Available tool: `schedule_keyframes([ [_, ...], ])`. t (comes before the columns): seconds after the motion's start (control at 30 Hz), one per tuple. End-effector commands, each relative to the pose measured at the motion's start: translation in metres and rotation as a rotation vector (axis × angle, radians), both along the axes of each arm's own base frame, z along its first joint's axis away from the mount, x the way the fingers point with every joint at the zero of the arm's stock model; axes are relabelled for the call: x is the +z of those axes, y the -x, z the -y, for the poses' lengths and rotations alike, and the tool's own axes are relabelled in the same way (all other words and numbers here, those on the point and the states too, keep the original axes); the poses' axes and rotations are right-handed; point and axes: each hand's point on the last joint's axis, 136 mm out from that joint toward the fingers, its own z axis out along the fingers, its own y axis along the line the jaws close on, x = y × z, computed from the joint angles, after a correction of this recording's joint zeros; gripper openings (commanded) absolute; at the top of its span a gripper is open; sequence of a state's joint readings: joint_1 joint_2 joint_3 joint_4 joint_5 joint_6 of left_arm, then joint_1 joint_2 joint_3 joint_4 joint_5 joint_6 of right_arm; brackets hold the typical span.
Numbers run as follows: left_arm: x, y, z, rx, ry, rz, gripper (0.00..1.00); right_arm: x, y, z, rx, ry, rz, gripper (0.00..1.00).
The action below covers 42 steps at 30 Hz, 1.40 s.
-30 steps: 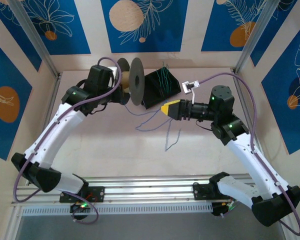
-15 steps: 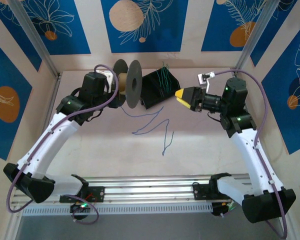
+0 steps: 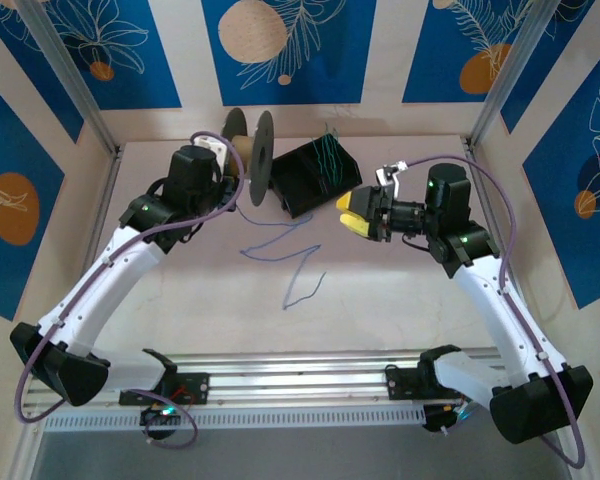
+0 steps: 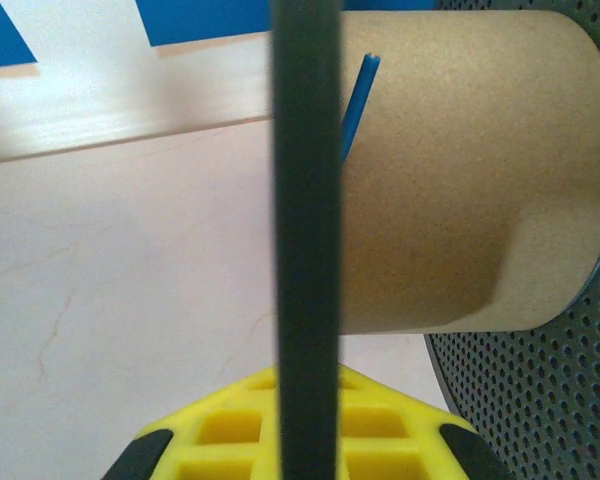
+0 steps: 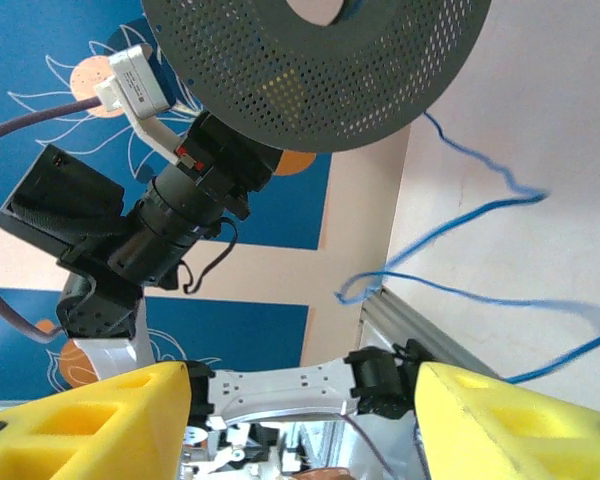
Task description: Wrap the cables
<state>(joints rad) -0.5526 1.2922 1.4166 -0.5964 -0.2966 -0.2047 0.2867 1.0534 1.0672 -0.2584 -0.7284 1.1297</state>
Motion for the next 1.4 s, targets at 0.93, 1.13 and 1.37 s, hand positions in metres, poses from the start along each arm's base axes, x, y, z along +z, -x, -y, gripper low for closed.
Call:
schedule_keyframes([
  [0.93,0.050,-0.005,0.025,-0.007,0.008,0.224,0.00,-0.085,-0.035,-0.062,-0.105,0.212,-0.413,0.39],
  [1.13,0.049,-0.003,0.028,-0.023,0.026,0.213,0.00,-0.092,-0.045,-0.062,-0.125,0.216,-0.426,0.31],
  [1.37,0.048,0.001,0.029,-0.033,0.036,0.200,0.00,-0.100,-0.048,-0.051,-0.156,0.244,-0.428,0.00],
])
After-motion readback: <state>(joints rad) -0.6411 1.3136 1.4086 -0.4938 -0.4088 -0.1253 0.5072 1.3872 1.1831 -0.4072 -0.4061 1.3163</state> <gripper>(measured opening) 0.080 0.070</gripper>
